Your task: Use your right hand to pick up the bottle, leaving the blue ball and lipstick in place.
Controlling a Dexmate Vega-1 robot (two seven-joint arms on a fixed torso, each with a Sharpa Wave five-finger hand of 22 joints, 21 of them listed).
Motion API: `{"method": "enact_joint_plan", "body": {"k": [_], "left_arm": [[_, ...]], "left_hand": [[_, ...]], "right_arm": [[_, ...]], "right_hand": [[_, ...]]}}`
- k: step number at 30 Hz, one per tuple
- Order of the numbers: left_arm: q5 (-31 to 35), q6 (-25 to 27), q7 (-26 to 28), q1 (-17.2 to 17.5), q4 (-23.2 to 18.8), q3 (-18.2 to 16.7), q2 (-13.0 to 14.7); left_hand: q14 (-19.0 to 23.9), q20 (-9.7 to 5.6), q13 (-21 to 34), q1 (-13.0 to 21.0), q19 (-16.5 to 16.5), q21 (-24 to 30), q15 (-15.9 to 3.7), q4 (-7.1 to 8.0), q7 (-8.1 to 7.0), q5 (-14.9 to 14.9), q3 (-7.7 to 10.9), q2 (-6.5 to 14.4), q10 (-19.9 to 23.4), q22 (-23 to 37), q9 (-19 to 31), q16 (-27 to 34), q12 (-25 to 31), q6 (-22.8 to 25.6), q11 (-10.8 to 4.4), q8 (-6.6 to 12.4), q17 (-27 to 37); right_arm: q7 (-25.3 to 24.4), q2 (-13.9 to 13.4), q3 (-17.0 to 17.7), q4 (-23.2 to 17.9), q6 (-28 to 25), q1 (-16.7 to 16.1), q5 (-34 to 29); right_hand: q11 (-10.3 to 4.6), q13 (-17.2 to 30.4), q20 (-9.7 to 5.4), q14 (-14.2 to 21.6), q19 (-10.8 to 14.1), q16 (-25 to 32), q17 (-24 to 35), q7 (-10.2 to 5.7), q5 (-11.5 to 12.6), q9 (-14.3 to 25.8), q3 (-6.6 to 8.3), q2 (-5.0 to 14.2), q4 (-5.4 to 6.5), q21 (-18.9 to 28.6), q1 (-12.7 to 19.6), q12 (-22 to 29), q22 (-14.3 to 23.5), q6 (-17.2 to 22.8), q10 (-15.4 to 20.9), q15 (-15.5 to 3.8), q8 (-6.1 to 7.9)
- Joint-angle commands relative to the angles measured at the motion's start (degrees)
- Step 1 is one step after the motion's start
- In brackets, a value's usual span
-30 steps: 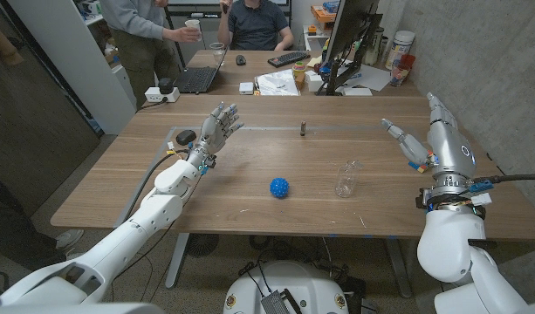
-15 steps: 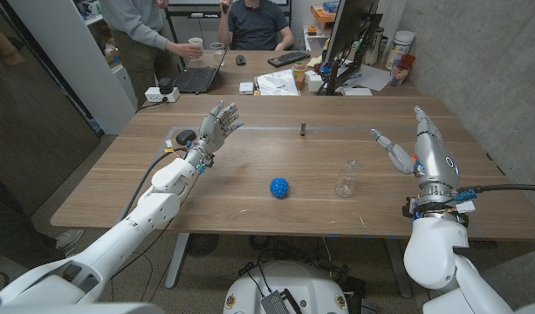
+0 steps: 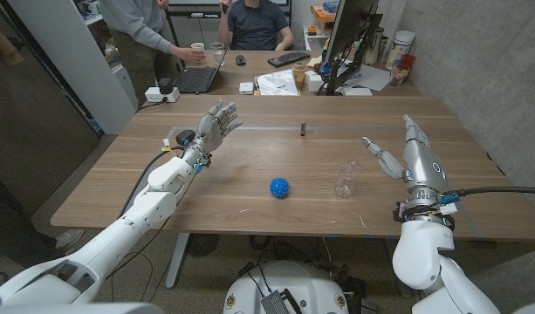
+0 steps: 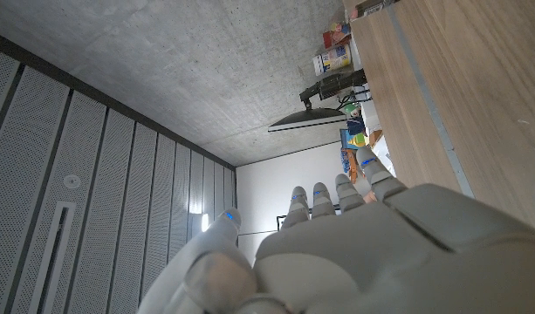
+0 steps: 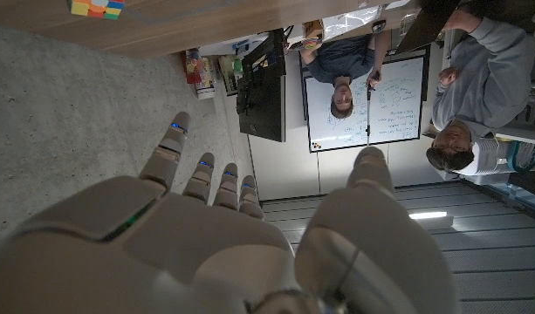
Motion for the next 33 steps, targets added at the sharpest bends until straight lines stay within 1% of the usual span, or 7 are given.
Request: {"method": "enact_joint_plan", "body": {"k": [1, 6, 8, 20, 21, 30, 33], "left_arm": [[0.32, 0.40, -0.19, -0.12, -0.72, -0.23, 0.96], [0.55, 0.64, -0.42, -0.50, -0.72, -0.06, 1.15], [0.60, 0.82, -0.61, -0.67, -0.71, 0.05, 1.21], [1.03, 1.76, -1.13, -1.31, -1.17, 0.58, 1.86], [1.13, 1.81, -0.89, -1.27, -1.32, 0.53, 1.98], [1.48, 2.43, -0.60, -1.33, -2.14, 0.62, 2.77], [1.53, 2.46, -0.75, -1.40, -2.29, 0.65, 2.94]], "left_hand": [[-0.09, 0.25, 0.27, -0.02, 0.29, -0.25, -0.07, 0.09, 0.20, 0.43, 0.01, 4.56, -0.29, 0.16, 0.18, 0.35, 0.37, -0.15, -0.36, 0.24, 0.29], [-0.08, 0.18, 0.27, -0.05, 0.32, -0.25, -0.12, 0.11, 0.18, 0.44, -0.03, 4.52, -0.25, 0.16, 0.18, 0.35, 0.38, -0.15, -0.40, 0.25, 0.30], [-0.07, 0.19, 0.27, -0.06, 0.28, -0.27, -0.12, 0.11, 0.17, 0.44, -0.05, 4.51, -0.26, 0.16, 0.18, 0.35, 0.38, -0.16, -0.42, 0.24, 0.30], [-0.08, 0.19, 0.27, -0.12, 0.27, -0.31, -0.06, 0.14, 0.18, 0.45, -0.15, 4.43, -0.28, 0.17, 0.18, 0.34, 0.37, -0.27, -0.43, 0.21, 0.30], [-0.09, 0.18, 0.27, -0.12, 0.27, -0.31, -0.06, 0.14, 0.16, 0.45, -0.16, 4.42, -0.29, 0.17, 0.18, 0.34, 0.37, -0.29, -0.45, 0.20, 0.30], [-0.06, 0.20, 0.27, -0.18, 0.29, -0.32, -0.12, 0.18, 0.14, 0.47, -0.24, 4.38, -0.28, 0.18, 0.19, 0.34, 0.37, -0.33, -0.49, 0.20, 0.31], [-0.07, 0.21, 0.27, -0.20, 0.27, -0.34, -0.09, 0.19, 0.17, 0.47, -0.27, 4.37, -0.26, 0.18, 0.19, 0.34, 0.37, -0.33, -0.49, 0.21, 0.31]], "right_arm": [[-1.35, -3.12, -4.46, 2.22, -7.35, 3.86, 1.11], [-2.62, -4.03, -5.72, 2.92, -8.87, 4.86, 2.80], [-3.22, -4.20, -4.97, 2.97, -7.42, 4.44, 5.28], [-6.03, -6.17, -9.18, 3.51, -12.02, 7.13, 8.07], [-6.66, -5.95, -8.16, 3.92, -9.94, 6.53, 10.02], [-9.01, -7.17, -10.45, 5.47, -11.89, 8.88, 12.53], [-9.23, -7.87, -12.43, 5.98, -14.49, 10.63, 12.15]], "right_hand": [[0.28, 0.16, -0.39, -0.53, 0.01, -0.06, 0.17, 0.07, 0.58, 0.28, -0.24, -0.09, -0.40, -0.22, 0.98, 0.03, 0.12, -0.35, -0.51, 0.14, 0.31], [0.30, 0.17, -0.43, -0.54, 0.01, -0.05, 0.17, 0.20, 0.77, 0.28, -0.27, -0.12, -0.42, -0.22, 1.39, 0.06, 0.12, -0.36, -0.54, 0.18, 0.33], [0.26, 0.17, -0.46, -0.56, -0.03, -0.06, 0.17, 0.17, 0.84, 0.29, -0.28, -0.13, -0.42, -0.23, 1.53, 0.08, 0.12, -0.33, -0.53, 0.17, 0.35], [0.32, 0.19, -0.37, -0.60, -0.10, -0.05, 0.17, 0.23, 1.23, 0.31, -0.45, -0.22, -0.33, -0.24, 2.24, 0.15, 0.12, 0.10, -0.55, 0.24, 0.56], [0.35, 0.19, -0.42, -0.63, -0.11, -0.06, 0.17, 0.27, 1.27, 0.31, -0.47, -0.23, -0.31, -0.24, 2.31, 0.17, 0.12, 0.17, -0.52, 0.20, 0.58], [0.26, 0.21, -0.46, -0.65, -0.12, -0.05, 0.17, 0.32, 1.51, 0.32, -0.59, -0.24, -0.22, -0.23, 2.73, 0.20, 0.12, 0.27, -0.56, 0.23, 0.61], [0.27, 0.21, -0.43, -0.68, -0.13, -0.06, 0.17, 0.36, 1.57, 0.32, -0.62, -0.23, -0.19, -0.23, 2.85, 0.20, 0.12, 0.27, -0.60, 0.29, 0.61]]}}
